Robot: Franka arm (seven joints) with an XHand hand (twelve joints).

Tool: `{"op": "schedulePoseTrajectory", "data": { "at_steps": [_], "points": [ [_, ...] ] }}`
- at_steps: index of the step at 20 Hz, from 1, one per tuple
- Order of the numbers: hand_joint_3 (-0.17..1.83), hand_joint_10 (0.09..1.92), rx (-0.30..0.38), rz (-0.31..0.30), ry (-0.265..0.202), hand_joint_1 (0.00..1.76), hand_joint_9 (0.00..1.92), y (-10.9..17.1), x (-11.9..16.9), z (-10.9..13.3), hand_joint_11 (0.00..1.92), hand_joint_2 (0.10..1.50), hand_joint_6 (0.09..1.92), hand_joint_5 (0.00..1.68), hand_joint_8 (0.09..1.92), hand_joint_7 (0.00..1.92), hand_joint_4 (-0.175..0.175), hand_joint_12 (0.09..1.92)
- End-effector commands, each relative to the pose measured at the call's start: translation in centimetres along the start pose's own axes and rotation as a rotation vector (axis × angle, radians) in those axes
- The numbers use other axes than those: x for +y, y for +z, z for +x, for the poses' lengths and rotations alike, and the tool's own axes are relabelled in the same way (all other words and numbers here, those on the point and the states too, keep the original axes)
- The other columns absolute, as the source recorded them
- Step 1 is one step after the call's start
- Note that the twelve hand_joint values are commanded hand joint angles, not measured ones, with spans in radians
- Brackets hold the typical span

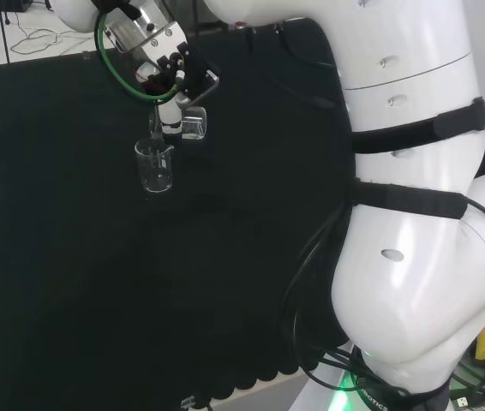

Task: Pour the water from the handheld beaker into the one on the table.

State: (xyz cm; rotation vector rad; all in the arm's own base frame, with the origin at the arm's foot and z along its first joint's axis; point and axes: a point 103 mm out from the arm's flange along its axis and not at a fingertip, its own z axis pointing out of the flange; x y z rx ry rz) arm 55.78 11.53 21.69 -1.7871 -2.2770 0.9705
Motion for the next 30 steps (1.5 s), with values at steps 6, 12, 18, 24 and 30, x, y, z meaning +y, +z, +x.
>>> {"op": "schedulePoseTrajectory", "data": {
  "at_steps": [6,12,18,24,30],
  "points": [
    [0.67,0.95,-0.038,0.016,0.014,1.40,1.12,-0.59,-0.20,0.10,1.02,0.72,1.04,1.04,1.11,1.06,-0.175,0.87],
    [0.67,0.94,-0.063,0.037,0.021,1.40,1.12,-0.67,-0.05,0.35,1.02,0.72,1.04,1.04,1.11,1.06,-0.175,0.86],
    [0.67,0.94,-0.082,0.051,0.030,1.40,1.12,-0.76,-0.01,0.52,1.02,0.72,1.04,1.04,1.11,1.06,-0.175,0.86],
    [0.67,0.94,-0.097,0.060,0.035,1.40,1.12,-0.90,-0.01,0.53,1.02,0.72,1.04,1.04,1.11,1.06,-0.175,0.86],
    [0.67,0.94,-0.110,0.065,0.036,1.40,1.12,-1.06,0.07,0.63,1.02,0.72,1.04,1.04,1.11,1.06,-0.175,0.86]
  ]
}}
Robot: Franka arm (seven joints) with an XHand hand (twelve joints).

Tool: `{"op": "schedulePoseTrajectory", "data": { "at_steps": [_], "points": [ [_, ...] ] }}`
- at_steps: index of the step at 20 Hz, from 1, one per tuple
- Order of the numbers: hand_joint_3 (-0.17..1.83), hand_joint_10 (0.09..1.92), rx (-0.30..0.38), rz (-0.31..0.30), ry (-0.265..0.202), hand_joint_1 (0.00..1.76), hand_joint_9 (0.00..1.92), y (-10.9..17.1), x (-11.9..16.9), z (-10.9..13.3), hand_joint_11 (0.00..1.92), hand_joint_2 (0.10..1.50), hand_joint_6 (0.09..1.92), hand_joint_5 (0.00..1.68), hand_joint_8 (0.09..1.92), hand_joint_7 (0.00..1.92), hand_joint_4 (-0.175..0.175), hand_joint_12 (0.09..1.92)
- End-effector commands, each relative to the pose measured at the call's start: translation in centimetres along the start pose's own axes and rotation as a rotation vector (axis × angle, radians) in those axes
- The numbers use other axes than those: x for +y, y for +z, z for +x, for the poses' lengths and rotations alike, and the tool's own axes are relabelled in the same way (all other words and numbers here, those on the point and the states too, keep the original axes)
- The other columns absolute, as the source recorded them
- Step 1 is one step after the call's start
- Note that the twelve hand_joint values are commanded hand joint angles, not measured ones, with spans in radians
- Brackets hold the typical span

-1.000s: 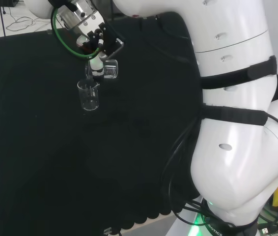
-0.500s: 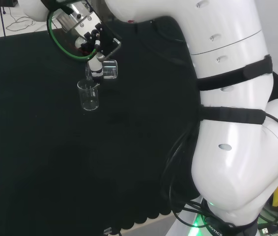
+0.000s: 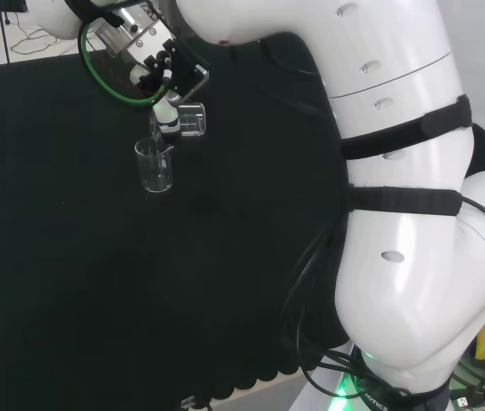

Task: Pour the water from the handheld beaker into the one on the table.

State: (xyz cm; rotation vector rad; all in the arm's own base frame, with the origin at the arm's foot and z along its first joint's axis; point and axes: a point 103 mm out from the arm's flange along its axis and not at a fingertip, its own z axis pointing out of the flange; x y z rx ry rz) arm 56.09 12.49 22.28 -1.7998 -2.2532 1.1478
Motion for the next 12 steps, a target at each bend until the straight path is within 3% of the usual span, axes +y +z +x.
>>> {"op": "schedulePoseTrajectory", "data": {
  "at_steps": [1,12],
  "points": [
    [0.67,0.94,-0.013,0.006,0.002,1.40,1.12,-0.12,0.06,0.06,1.02,0.72,1.04,1.04,1.11,1.06,-0.175,0.86],
    [0.71,0.95,-0.036,0.019,0.005,1.35,1.20,-0.72,0.29,0.57,1.03,0.71,1.04,1.05,1.07,1.09,-0.175,0.86]
  ]
}}
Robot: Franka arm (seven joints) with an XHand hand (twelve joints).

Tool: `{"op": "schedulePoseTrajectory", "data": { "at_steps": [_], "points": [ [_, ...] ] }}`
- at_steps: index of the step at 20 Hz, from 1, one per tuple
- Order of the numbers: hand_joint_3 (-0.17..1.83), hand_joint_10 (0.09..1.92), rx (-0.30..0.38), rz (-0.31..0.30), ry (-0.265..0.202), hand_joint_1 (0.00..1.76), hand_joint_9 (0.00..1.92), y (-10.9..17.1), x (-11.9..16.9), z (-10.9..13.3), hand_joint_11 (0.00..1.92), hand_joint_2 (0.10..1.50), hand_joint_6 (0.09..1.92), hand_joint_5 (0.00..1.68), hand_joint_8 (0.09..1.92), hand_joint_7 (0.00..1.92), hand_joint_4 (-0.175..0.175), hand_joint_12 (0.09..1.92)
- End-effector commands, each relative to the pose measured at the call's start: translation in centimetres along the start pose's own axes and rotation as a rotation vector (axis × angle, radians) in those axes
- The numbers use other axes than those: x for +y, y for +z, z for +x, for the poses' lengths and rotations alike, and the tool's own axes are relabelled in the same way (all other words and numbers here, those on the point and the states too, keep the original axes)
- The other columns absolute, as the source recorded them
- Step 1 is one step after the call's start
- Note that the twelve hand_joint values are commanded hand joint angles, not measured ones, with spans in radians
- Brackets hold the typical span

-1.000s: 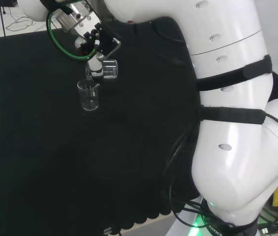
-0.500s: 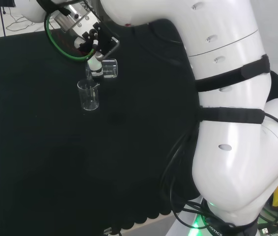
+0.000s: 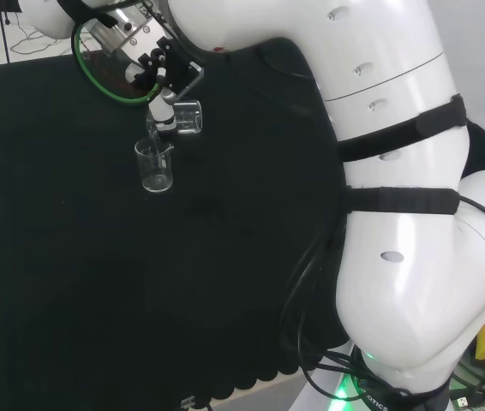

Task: Pour the water from the handheld beaker into the one on the table.

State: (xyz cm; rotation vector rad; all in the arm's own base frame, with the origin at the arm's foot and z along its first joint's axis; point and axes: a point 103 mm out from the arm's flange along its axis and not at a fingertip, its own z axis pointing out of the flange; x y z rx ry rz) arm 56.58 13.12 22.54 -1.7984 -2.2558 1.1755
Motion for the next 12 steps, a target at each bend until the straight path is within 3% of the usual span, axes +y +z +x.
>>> {"op": "schedulePoseTrajectory", "data": {
  "at_steps": [1,12],
  "points": [
    [0.69,0.94,-0.019,0.016,0.001,1.37,1.17,-0.05,0.01,0.36,1.03,0.71,1.04,1.05,1.09,1.08,-0.175,0.86],
    [0.67,0.93,-0.043,0.031,0.008,1.40,1.13,-0.37,-0.05,0.63,1.03,0.72,1.03,1.04,1.10,1.07,-0.175,0.85]
  ]
}}
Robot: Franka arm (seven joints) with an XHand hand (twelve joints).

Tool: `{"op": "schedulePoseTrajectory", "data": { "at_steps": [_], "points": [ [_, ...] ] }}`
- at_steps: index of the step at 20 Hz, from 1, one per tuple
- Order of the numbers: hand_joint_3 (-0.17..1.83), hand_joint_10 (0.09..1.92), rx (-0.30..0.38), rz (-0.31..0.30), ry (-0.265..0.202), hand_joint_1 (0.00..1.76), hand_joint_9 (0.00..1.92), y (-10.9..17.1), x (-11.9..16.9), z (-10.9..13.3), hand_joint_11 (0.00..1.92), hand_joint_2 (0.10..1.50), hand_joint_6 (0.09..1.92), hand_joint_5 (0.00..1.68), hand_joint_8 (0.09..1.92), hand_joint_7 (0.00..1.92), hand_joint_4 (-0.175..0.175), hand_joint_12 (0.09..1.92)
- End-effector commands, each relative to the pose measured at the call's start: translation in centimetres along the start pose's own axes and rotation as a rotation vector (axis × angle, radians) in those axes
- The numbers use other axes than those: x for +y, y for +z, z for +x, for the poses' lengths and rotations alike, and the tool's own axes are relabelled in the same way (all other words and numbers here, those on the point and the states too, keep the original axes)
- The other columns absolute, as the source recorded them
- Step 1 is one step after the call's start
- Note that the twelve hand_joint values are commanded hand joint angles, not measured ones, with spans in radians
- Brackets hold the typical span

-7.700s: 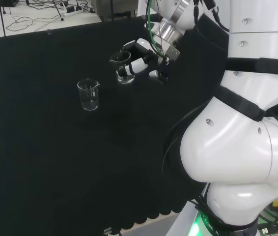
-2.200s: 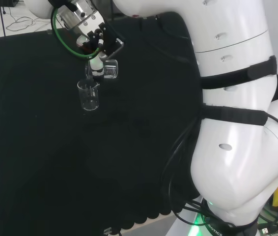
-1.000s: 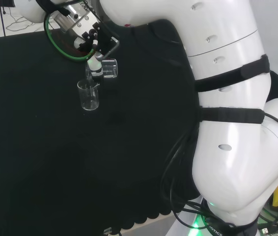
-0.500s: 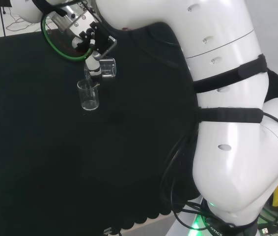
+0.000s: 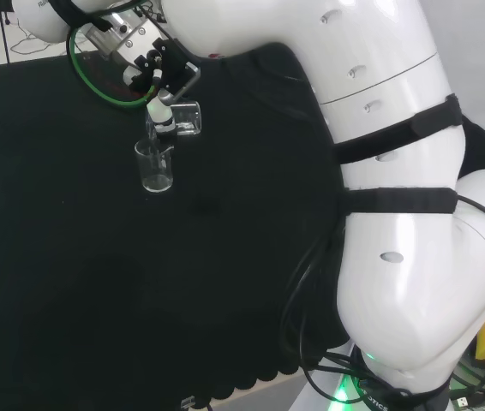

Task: Pour the water from the handheld beaker into the one on the table.

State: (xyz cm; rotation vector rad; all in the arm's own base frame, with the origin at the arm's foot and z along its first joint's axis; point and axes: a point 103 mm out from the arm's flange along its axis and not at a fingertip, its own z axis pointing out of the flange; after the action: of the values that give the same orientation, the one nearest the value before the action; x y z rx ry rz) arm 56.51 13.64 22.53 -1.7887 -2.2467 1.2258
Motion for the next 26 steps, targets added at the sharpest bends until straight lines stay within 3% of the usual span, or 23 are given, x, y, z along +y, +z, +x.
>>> {"op": "schedulePoseTrajectory", "data": {
  "at_steps": [1,26],
  "points": [
    [0.67,0.93,-0.018,0.010,0.007,1.40,1.13,-0.18,-0.03,0.16,1.03,0.72,1.03,1.04,1.10,1.07,-0.175,0.85],
    [0.67,0.93,-0.051,0.041,0.022,1.40,1.13,-0.88,-0.31,0.34,1.03,0.72,1.03,1.04,1.10,1.06,-0.175,0.85]
  ]
}}
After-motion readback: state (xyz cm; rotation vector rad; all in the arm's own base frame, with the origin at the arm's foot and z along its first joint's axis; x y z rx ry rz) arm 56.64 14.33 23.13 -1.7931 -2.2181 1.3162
